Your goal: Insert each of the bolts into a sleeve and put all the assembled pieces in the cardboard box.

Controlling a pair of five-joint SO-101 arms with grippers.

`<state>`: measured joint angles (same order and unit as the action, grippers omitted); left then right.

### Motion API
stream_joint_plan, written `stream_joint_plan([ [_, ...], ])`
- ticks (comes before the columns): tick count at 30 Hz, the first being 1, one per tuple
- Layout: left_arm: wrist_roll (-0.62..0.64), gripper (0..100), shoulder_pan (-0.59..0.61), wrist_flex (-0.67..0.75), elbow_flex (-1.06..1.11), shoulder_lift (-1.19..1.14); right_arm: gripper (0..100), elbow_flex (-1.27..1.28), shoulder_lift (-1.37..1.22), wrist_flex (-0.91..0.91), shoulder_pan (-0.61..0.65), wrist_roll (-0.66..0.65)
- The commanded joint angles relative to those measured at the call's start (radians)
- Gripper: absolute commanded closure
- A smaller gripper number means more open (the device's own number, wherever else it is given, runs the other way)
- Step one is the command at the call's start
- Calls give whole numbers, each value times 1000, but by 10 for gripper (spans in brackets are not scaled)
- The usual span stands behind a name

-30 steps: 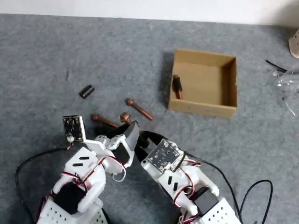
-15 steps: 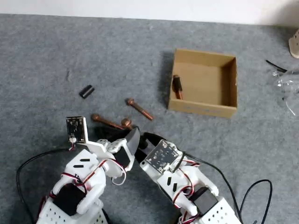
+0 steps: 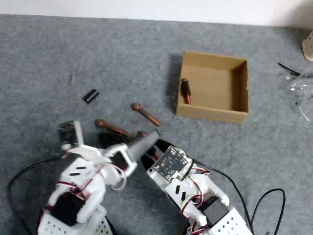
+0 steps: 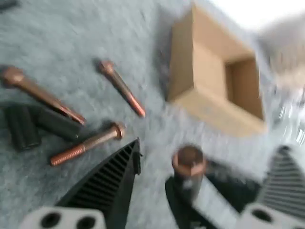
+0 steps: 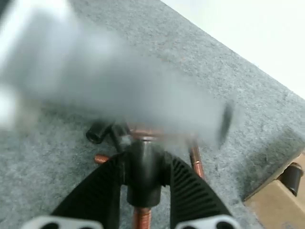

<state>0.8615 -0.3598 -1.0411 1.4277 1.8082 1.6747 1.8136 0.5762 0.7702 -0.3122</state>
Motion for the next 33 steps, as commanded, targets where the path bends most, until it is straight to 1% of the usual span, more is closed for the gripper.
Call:
stream_joint_plan([
  [1,87,564,179,-2,-116,12,994,104,16,-31,-19,-11],
  [6,115,564,361,0,-140,12,994,104,19,-35,-59,-11],
  [8,110,564,409,0,-131,12,994,104,19,-35,-59,-11],
  [10,103,564,432,0,-110,12,994,104,21,-35,-61,-11],
  [12,29,565,433,2,-85,10,994,104,21,-35,-67,-11],
  [14,-66,568,432,0,-58,10,994,104,21,-39,-101,-9],
  [16,-173,614,432,-6,-39,10,994,104,21,-73,-148,-6],
  [20,-388,795,435,0,-13,8,994,102,21,-93,-223,-5],
  [24,-496,989,437,0,-10,8,994,102,18,-93,-243,-3],
  [25,-506,998,437,0,-8,8,994,102,15,-93,-251,-3],
  [26,-511,980,437,0,-4,8,994,102,15,-93,-263,-3],
  [28,-535,970,483,-2,7,10,994,102,13,-93,-294,-3],
  [31,-689,970,645,20,44,8,994,102,12,-93,-334,-3],
  [33,-764,970,730,97,88,8,994,102,12,-90,-340,-3],
])
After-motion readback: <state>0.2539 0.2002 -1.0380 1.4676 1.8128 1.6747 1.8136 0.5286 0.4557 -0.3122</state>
